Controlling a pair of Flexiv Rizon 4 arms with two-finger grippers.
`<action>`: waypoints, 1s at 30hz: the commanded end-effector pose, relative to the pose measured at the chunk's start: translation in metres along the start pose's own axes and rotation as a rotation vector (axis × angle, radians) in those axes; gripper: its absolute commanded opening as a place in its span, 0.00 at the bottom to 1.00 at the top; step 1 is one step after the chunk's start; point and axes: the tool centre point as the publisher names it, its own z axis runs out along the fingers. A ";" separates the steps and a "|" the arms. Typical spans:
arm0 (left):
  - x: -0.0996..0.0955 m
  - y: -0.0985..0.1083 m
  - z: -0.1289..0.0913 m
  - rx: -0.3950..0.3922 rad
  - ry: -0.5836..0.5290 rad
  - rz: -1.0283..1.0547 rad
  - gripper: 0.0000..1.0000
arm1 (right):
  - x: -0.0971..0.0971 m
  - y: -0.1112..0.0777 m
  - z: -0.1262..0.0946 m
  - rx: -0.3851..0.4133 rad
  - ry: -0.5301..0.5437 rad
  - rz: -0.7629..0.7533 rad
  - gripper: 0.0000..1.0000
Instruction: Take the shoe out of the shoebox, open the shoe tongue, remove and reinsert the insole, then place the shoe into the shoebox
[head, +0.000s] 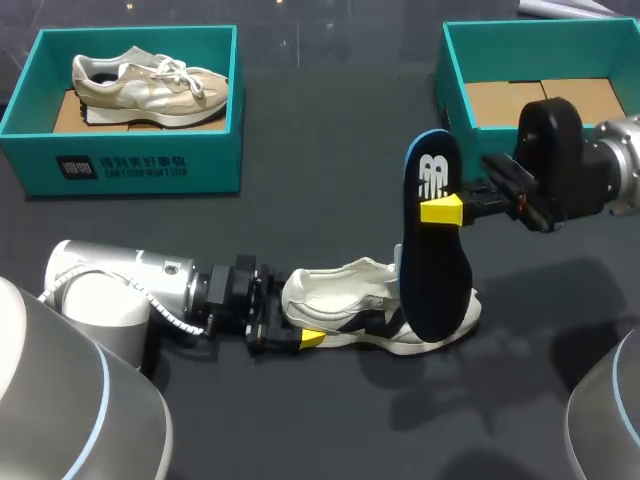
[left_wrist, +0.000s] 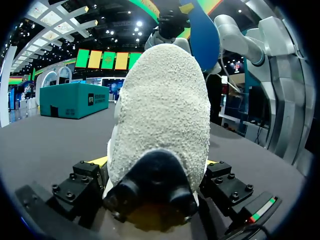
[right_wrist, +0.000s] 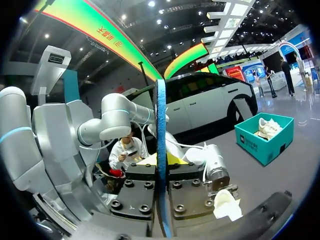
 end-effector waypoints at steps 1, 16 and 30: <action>0.001 0.002 0.000 -0.001 -0.001 0.000 0.00 | 0.012 -0.002 -0.002 -0.002 -0.066 0.000 0.00; 0.001 0.002 0.000 -0.001 -0.001 0.000 0.00 | 0.032 -0.009 -0.005 -0.031 -0.150 0.029 0.00; 0.001 0.002 0.000 -0.001 -0.001 0.000 0.00 | 0.046 -0.012 -0.005 -0.030 -0.187 0.093 0.00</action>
